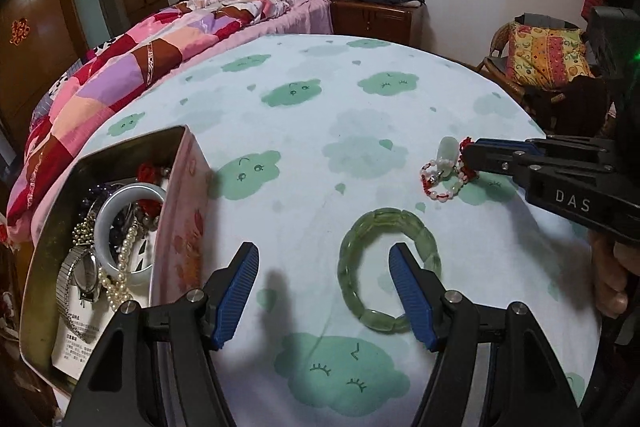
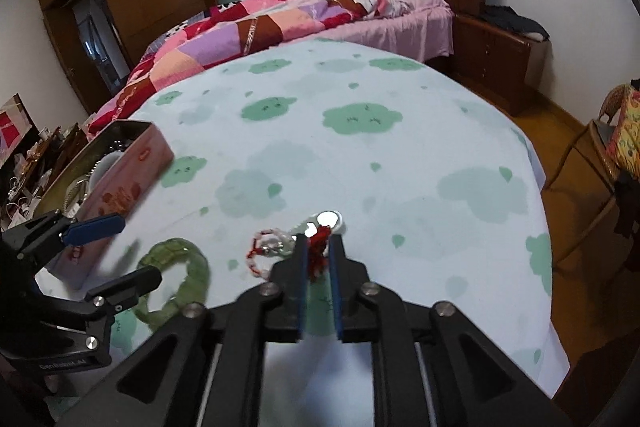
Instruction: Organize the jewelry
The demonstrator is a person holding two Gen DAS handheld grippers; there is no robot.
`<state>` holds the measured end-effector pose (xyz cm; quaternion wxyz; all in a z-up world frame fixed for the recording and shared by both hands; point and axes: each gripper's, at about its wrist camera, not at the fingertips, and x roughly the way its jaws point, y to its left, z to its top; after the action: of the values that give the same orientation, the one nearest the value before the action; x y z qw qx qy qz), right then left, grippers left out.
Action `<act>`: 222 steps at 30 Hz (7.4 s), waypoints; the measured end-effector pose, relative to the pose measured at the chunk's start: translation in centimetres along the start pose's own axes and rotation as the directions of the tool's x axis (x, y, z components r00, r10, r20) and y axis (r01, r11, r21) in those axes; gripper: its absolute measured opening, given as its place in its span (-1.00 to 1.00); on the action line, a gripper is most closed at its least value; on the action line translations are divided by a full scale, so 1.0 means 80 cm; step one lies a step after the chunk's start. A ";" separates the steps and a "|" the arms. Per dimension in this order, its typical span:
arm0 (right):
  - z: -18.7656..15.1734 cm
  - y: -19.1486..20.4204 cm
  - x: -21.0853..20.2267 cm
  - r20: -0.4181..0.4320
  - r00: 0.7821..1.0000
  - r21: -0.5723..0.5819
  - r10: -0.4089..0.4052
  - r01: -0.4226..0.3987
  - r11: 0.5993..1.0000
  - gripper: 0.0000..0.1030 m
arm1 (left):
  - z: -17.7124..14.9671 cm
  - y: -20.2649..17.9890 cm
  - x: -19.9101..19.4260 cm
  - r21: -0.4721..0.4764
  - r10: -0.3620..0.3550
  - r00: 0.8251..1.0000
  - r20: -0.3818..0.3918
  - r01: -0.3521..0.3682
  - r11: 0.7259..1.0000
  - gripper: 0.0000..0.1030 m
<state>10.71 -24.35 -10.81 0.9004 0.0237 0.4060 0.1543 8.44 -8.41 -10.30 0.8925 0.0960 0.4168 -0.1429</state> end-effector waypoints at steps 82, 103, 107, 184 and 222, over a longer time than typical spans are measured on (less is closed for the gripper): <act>0.109 0.282 -0.061 0.134 0.952 -0.470 0.275 -0.183 0.863 -0.80 | -0.028 0.218 -0.120 -0.295 0.158 0.980 0.122 -0.116 0.948 -0.89; 0.083 0.293 -0.015 0.024 0.963 -0.430 0.267 -0.231 0.873 -0.80 | -0.042 0.231 -0.089 -0.323 0.153 0.986 0.061 -0.126 0.938 -0.89; 0.078 0.293 -0.007 0.008 0.966 -0.424 0.257 -0.229 0.876 -0.80 | -0.043 0.228 -0.084 -0.310 0.168 0.984 0.052 -0.144 0.940 -0.89; 0.047 0.249 -0.004 0.054 0.979 -0.273 0.197 -0.175 0.946 0.51 | -0.043 0.222 -0.152 -0.377 0.239 0.958 0.157 -0.165 0.911 0.27; 0.050 0.248 -0.013 0.069 0.979 -0.281 0.189 -0.163 0.946 0.65 | -0.046 0.229 -0.156 -0.394 0.255 0.955 0.149 -0.180 0.901 0.27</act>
<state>7.88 -5.42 -4.03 0.8959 -0.0573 0.3338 0.2875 4.31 12.09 -2.03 0.9414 -0.0454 0.3328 0.0319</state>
